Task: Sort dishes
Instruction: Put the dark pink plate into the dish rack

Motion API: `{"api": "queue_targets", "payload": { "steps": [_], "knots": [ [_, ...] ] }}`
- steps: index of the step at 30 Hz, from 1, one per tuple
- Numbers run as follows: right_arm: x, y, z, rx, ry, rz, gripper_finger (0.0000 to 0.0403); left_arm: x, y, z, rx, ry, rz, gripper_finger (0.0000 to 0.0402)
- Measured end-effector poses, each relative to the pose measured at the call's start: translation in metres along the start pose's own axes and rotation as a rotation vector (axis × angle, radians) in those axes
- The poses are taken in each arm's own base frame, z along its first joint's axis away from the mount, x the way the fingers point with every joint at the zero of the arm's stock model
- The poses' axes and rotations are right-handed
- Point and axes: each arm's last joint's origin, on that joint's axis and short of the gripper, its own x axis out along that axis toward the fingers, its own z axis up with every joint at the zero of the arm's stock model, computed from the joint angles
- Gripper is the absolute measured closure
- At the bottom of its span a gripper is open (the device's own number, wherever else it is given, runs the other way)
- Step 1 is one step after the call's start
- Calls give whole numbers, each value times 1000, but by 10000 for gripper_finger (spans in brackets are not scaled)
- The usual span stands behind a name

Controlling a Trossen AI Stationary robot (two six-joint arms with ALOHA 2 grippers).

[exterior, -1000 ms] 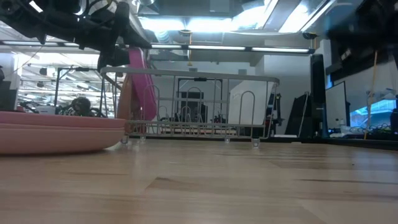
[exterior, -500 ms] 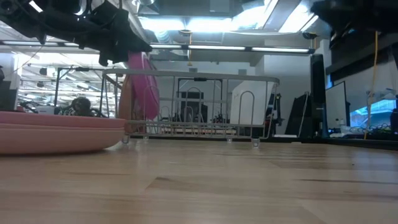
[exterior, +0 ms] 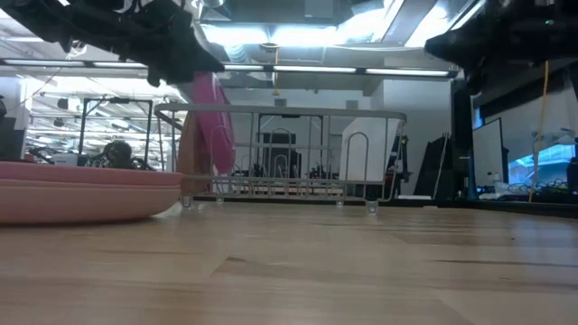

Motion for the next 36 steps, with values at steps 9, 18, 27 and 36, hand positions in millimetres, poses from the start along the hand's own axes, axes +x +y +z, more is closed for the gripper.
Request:
{"api": "queue_targets", "payload": {
  "steps": [9, 18, 27, 36],
  "knots": [
    [25, -12, -21, -1, 78, -233, 358, 0, 0, 1, -27, 1, 1, 178],
    [41, -31, -36, 71, 143, -333, 358, 0, 0, 0, -98, 12, 3, 178],
    [51, -36, -47, 81, 169, -358, 358, 0, -1, 3, -98, -20, -1, 178],
    [56, -34, -46, 96, 140, -295, 358, 6, -3, -7, -22, 47, 6, 178]
  ]
}}
